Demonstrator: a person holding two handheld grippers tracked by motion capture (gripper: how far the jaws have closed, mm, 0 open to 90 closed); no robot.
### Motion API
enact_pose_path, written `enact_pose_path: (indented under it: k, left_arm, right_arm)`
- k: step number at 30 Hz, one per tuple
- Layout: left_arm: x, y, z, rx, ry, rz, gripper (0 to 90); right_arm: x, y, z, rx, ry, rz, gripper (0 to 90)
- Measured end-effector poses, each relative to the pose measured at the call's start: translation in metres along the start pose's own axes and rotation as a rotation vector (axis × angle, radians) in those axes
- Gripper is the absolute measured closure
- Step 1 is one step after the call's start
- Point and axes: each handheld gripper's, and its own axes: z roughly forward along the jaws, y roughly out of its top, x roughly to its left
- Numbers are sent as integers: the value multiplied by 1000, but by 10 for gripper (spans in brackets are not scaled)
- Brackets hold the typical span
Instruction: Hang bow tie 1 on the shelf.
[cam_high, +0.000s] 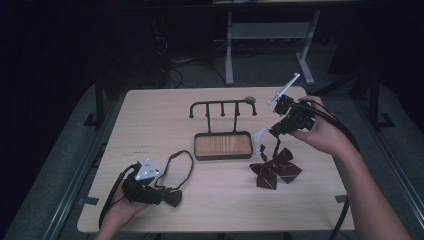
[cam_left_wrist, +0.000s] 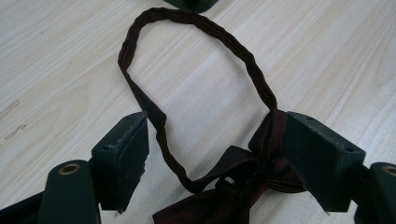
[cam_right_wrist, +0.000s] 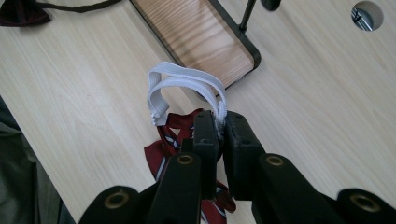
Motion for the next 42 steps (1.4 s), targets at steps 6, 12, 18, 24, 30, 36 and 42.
enact_pose_path:
  k: [6, 12, 18, 24, 30, 36, 42]
  left_arm:
    - [0, 0, 0, -1, -1, -3, 238]
    - [0, 0, 0, 1, -1, -4, 238]
    - [0, 0, 0, 7, -3, 3, 238]
    - [0, 0, 0, 8, -3, 5, 238]
    - [0, 0, 0, 10, -5, 9, 237]
    - [0, 0, 0, 10, -6, 10, 237]
    - [-1, 1, -1, 10, -7, 12, 237]
  right_arm:
    - [-3, 9, -3, 1, -10, 2, 839]
    - [-6, 18, -4, 3, -11, 2, 839]
    - [-10, 27, -5, 9, -12, 8, 839]
    - [-14, 35, -5, 6, -17, 17, 839]
    - [-22, 40, -4, 3, -12, 41, 839]
    - [-27, 45, -4, -11, -11, 63, 838]
    - [-34, 50, -1, -3, -14, 87, 838]
